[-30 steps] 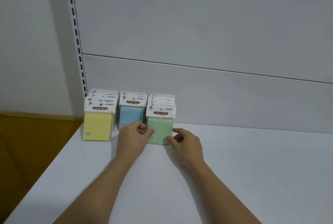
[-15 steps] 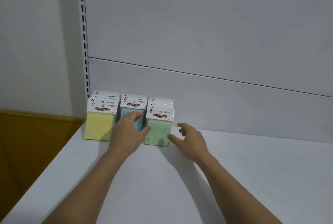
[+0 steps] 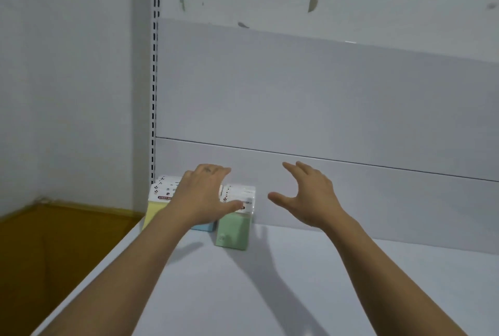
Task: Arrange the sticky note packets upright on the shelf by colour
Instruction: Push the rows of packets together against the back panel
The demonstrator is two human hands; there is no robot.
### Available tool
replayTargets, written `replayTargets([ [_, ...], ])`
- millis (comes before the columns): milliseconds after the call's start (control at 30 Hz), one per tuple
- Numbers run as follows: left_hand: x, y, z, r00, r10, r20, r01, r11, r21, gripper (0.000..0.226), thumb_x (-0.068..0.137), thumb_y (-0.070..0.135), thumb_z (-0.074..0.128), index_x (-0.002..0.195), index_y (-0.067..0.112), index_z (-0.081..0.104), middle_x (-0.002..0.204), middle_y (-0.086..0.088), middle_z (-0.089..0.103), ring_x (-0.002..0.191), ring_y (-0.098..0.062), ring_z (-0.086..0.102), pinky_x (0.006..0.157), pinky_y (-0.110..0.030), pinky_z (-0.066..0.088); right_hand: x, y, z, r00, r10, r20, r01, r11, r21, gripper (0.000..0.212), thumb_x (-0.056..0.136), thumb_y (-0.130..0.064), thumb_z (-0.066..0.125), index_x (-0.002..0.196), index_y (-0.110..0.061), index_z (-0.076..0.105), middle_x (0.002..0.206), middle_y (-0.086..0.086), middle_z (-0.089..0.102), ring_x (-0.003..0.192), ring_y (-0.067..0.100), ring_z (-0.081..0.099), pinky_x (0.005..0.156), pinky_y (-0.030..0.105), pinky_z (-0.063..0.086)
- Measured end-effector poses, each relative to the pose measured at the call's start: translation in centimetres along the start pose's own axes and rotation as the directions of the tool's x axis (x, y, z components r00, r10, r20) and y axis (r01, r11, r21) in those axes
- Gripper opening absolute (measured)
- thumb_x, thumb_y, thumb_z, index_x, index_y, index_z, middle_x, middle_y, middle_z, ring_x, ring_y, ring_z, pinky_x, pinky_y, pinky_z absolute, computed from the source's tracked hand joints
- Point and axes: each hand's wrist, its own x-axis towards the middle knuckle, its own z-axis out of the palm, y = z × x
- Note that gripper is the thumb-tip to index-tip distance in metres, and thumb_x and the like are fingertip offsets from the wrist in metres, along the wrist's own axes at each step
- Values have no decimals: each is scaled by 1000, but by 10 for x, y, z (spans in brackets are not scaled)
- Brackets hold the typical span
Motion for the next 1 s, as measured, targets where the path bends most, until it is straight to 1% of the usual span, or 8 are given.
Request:
replayTargets([
  [133, -11, 15, -22, 1000, -12, -10, 13, 995, 94, 86, 78, 68, 53, 148, 27, 25, 152, 8, 31, 141, -14, 21, 111, -37, 22, -12, 5, -25, 999, -37, -28, 38, 999, 33, 83, 81, -64, 56, 150, -34, 21, 160, 1, 17, 147, 18, 12, 120, 45, 9],
  [267, -32, 27, -45, 998, -61, -33, 64, 990, 126, 85, 79, 67, 52, 148, 27, 24, 153, 7, 30, 141, -14, 21, 112, -37, 21, -27, 6, -36, 997, -73, -11, 74, 996, 40, 85, 81, -65, 55, 151, -34, 17, 161, 1, 13, 148, 18, 9, 120, 46, 6],
  [400, -67, 31, -66, 990, -137, -26, 140, 974, 176, 84, 80, 67, 52, 148, 26, 24, 153, 6, 30, 141, -15, 22, 112, -38, 22, -42, -5, -32, 990, -137, 32, 133, 986, 101, 87, 81, -66, 55, 151, -34, 15, 161, 1, 12, 148, 20, 8, 120, 47, 5],
  [500, -99, 31, -81, 978, -206, -28, 207, 952, 226, 83, 79, 66, 53, 147, 27, 26, 152, 6, 33, 140, -15, 25, 111, -39, 24, -55, -23, -22, 978, -201, 52, 191, 968, 162, 87, 81, -65, 56, 151, -34, 16, 161, 1, 12, 148, 20, 10, 120, 47, 6],
  [633, -134, 22, -95, 963, -271, -8, 262, 922, 287, 82, 79, 66, 53, 147, 27, 27, 151, 5, 34, 139, -17, 26, 110, -39, 24, -72, -50, -7, 961, -262, 90, 235, 943, 238, 87, 81, -64, 58, 151, -33, 16, 161, 1, 13, 147, 19, 11, 120, 47, 7],
  [800, -154, 2, -103, 945, -328, -2, 315, 905, 286, 83, 80, 65, 53, 148, 28, 24, 154, 5, 30, 141, -17, 23, 112, -40, 22, -75, -79, 2, 942, -310, 130, 272, 930, 245, 90, 81, -63, 59, 152, -30, 15, 161, 2, 13, 147, 19, 12, 119, 46, 10],
  [1000, -149, -37, -94, 954, -300, -4, 291, 920, 261, 81, 81, 64, 53, 147, 26, 26, 153, 5, 32, 140, -17, 25, 111, -39, 23, -58, -122, 22, 943, -303, 136, 269, 937, 223, 94, 78, -59, 65, 151, -30, 16, 160, 2, 15, 146, 20, 15, 119, 44, 15],
])
